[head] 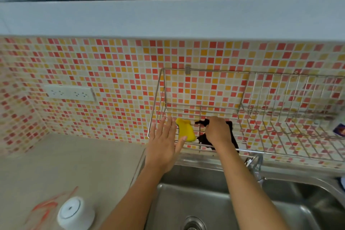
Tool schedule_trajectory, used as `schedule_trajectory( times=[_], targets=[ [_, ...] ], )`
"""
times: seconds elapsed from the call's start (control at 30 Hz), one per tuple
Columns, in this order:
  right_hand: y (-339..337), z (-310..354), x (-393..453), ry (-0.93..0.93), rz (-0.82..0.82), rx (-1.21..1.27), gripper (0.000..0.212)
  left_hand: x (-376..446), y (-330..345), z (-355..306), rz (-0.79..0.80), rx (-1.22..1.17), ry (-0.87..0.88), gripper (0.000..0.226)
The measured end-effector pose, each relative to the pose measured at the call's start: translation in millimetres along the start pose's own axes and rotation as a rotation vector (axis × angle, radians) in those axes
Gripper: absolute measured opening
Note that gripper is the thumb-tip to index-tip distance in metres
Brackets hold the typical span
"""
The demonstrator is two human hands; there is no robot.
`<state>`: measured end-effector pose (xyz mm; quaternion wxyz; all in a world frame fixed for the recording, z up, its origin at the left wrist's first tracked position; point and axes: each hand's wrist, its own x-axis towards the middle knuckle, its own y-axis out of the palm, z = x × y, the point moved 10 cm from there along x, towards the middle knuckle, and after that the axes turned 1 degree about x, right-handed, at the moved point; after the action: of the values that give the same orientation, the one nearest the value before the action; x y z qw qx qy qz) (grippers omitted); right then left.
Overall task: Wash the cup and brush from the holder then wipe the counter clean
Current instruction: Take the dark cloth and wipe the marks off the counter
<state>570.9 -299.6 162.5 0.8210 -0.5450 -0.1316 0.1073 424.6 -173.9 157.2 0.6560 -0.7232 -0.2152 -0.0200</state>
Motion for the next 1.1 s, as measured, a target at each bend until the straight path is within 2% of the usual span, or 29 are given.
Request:
schedule_trajectory(
  times=[0.2,0.37,0.47,0.57,0.67,0.77,0.87,0.97,1.03,1.1],
  targets=[
    [-30.9,-6.0,-8.0,0.058,-0.205,0.315,0.029,-6.8,3.2,1.9,0.043,-0.004,0.003,0.077],
    [-72.6,1.2,-44.8,-0.002,-0.371,0.69,0.036,-32.2,-6.6,7.4,0.063,-0.023,0.14,0.074],
    [-91.1,19.5,-86.5,-0.08,-0.492,0.793,0.035,-68.9,-15.9,42.6,0.011,-0.191,0.129,0.076],
    [-88.9,55.5,-140.3,-0.136,-0.516,0.894,0.03,-116.4,-18.0,108.5,-0.048,-0.245,0.041,0.08],
    [-41.8,92.1,-185.8,-0.123,-0.43,0.939,0.026,-166.9,-11.5,184.9,-0.052,-0.367,-0.118,0.087],
    [48.3,117.2,-228.6,-0.008,-0.341,0.935,0.031,-213.6,15.1,251.8,-0.009,-0.533,-0.26,0.102],
    [157.4,142.1,-278.7,0.066,-0.169,0.87,0.03,-246.1,60.3,298.1,0.099,-0.714,-0.409,0.114],
    [264.1,163.9,-337.5,0.122,0.107,0.758,0.028,-252.5,90.9,314.4,0.179,-0.85,-0.388,0.099],
    [318.4,187.2,-377.3,0.027,0.329,0.594,0.046,-248.8,96.9,321.8,0.143,-0.899,-0.371,0.091],
    [341.8,206.8,-402.2,-0.186,0.388,0.3,0.056,-245.4,100.0,327.3,0.109,-0.956,-0.366,0.094]
  ],
)
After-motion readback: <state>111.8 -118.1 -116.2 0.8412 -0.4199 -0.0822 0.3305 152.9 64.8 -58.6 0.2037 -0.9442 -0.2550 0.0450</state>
